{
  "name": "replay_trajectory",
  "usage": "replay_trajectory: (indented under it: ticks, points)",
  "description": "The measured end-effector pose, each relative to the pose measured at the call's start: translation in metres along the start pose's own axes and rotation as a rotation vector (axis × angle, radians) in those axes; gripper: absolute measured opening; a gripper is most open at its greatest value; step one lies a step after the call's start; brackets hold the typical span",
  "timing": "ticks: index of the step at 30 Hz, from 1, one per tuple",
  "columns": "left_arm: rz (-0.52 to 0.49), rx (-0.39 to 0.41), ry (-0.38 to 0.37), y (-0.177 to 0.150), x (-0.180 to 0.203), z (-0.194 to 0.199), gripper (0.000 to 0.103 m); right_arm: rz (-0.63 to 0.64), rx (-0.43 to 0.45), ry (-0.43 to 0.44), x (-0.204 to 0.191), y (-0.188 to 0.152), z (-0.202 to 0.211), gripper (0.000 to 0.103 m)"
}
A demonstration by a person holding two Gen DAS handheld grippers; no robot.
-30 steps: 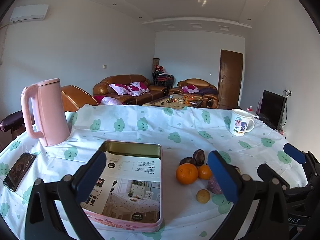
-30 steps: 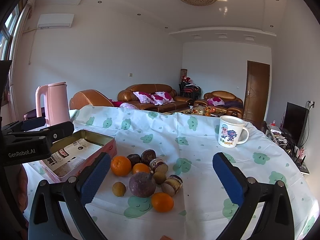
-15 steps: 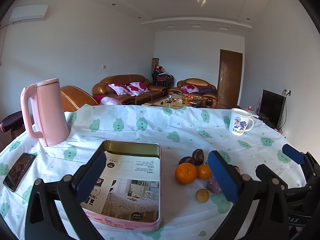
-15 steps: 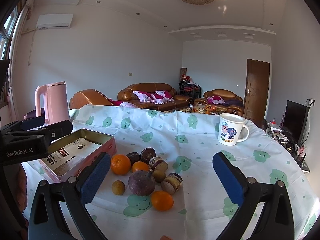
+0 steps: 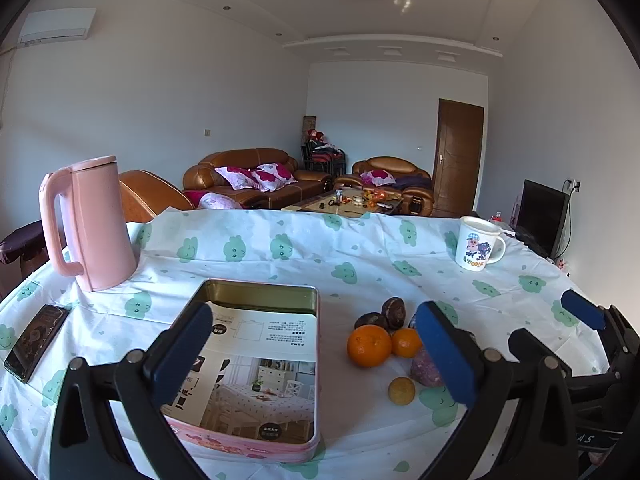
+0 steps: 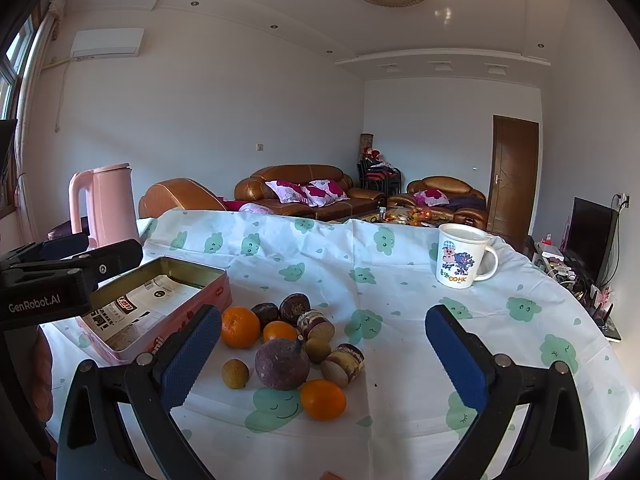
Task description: Organize fruits
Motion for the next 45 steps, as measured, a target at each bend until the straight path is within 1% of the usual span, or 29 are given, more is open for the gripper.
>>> replay_trajectory:
  ticks: [16, 27, 31, 34, 37, 38, 39, 41, 43, 45]
  points:
    - [0.0, -0.004, -0.002, -0.002, 0.002, 0.0, 0.103, -0.004, -0.01, -0.001, 0.003, -0.003, -0.003, 0.102]
    - [-0.007, -0.023, -0.008, -0.007, 0.005, -0.006, 0.103, -0.014, -0.033, -0.012, 0.01, -0.008, -0.01, 0.102]
    - [-0.013, -0.047, -0.007, -0.012, 0.007, -0.012, 0.103, -0.02, -0.075, -0.035, 0.019, -0.019, -0.017, 0.102]
    - [-0.031, -0.072, -0.006, -0.02, 0.01, -0.017, 0.103, -0.043, -0.119, -0.029, 0.027, -0.031, -0.022, 0.102]
    - [-0.047, -0.099, -0.025, -0.028, 0.016, -0.023, 0.103, -0.035, -0.171, -0.016, 0.029, -0.042, -0.029, 0.101]
    - [-0.054, -0.107, -0.028, -0.03, 0.018, -0.024, 0.103, -0.031, -0.186, -0.008, 0.028, -0.044, -0.031, 0.096]
    - [-0.062, -0.114, -0.035, -0.032, 0.022, -0.026, 0.103, -0.029, -0.204, 0.01, 0.026, -0.047, -0.034, 0.086]
    - [-0.081, -0.13, -0.062, -0.036, 0.028, -0.028, 0.103, -0.017, -0.248, 0.045, 0.02, -0.053, -0.04, 0.075]
    - [-0.101, -0.135, -0.078, -0.04, 0.035, -0.029, 0.103, 0.007, -0.281, 0.067, 0.014, -0.059, -0.046, 0.07]
    - [-0.12, -0.136, -0.083, -0.042, 0.04, -0.029, 0.103, 0.039, -0.309, 0.075, 0.009, -0.062, -0.051, 0.058]
Point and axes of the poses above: each gripper's, at about its wrist camera, not at the fingertips, and z roughly against the way its jaws point, x to its right, y to its top, the point moved 5 cm from there along -z, roughly the way its jaws point, and after that the axes turned 1 degree about z, right-handed, at the moved point
